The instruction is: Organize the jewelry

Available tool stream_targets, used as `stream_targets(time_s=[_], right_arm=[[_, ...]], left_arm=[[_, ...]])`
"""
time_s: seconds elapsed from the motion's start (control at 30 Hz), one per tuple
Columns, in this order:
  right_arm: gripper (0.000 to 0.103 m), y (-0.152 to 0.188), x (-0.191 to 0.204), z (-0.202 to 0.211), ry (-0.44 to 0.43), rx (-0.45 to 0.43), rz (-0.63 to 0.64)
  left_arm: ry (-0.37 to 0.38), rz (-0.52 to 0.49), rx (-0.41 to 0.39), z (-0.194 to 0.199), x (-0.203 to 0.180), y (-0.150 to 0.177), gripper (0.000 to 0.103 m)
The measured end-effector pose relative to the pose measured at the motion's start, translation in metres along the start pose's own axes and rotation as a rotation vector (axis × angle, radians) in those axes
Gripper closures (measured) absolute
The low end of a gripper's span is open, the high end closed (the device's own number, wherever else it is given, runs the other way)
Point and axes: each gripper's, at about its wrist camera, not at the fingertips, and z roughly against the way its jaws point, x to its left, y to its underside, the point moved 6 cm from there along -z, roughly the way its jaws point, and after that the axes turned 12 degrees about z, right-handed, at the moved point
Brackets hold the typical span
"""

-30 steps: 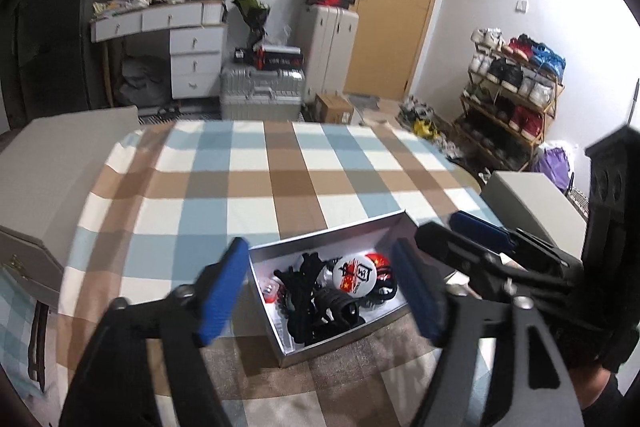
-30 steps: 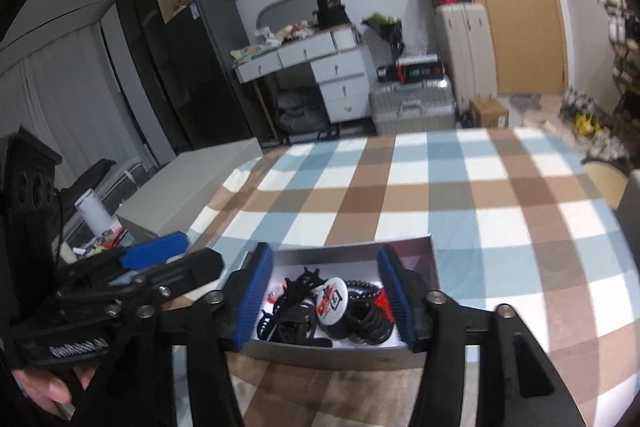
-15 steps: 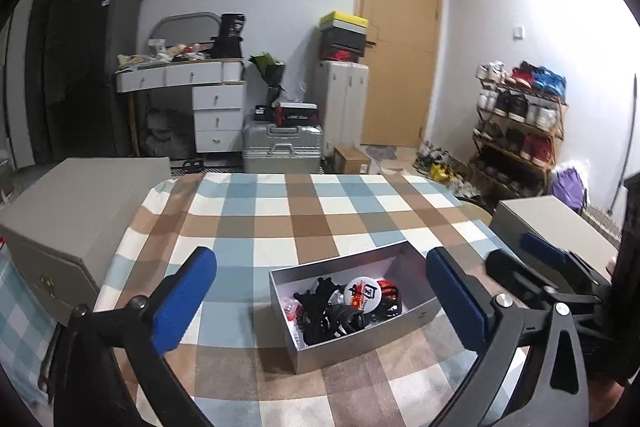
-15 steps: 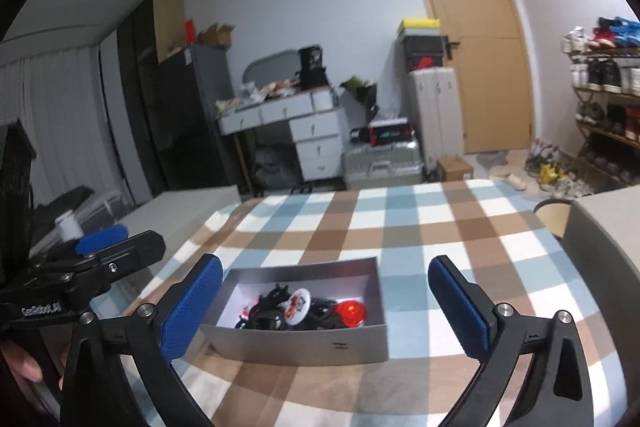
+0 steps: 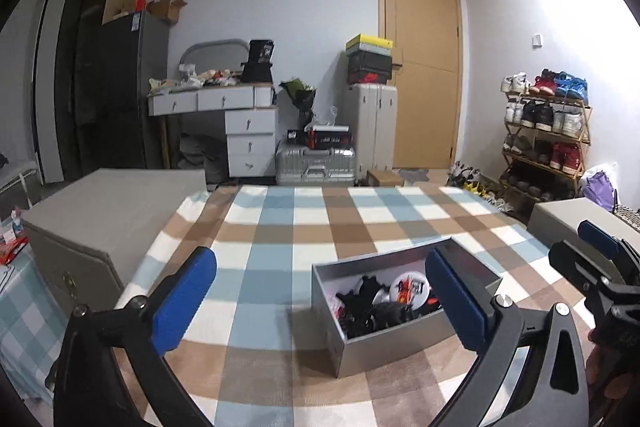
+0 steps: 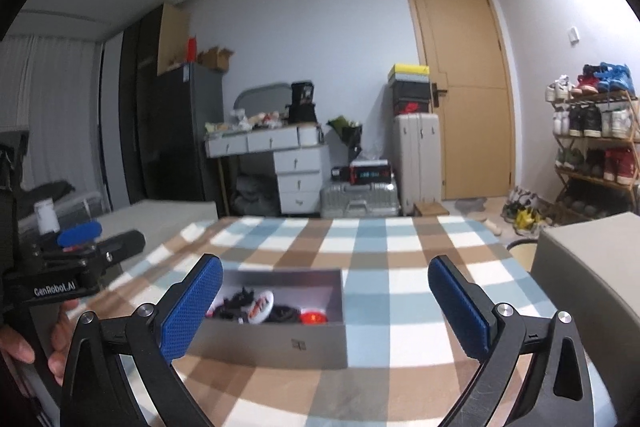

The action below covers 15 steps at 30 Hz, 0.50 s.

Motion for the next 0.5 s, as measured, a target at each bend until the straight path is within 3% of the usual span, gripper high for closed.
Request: stream_targets(time_s=[0.33, 0.5], right_arm=[[0.000, 0.020, 0.017, -0.006, -0.038, 0.072, 0.056], [0.000, 0.023, 0.016, -0.007, -0.033, 0.094, 0.052]], left_arm=[[-0.013, 0.058, 0.040, -0.001, 0.011, 0.017, 0.001], [-0.059, 0.056, -0.006, 0.004, 0.014, 0.022, 0.001]])
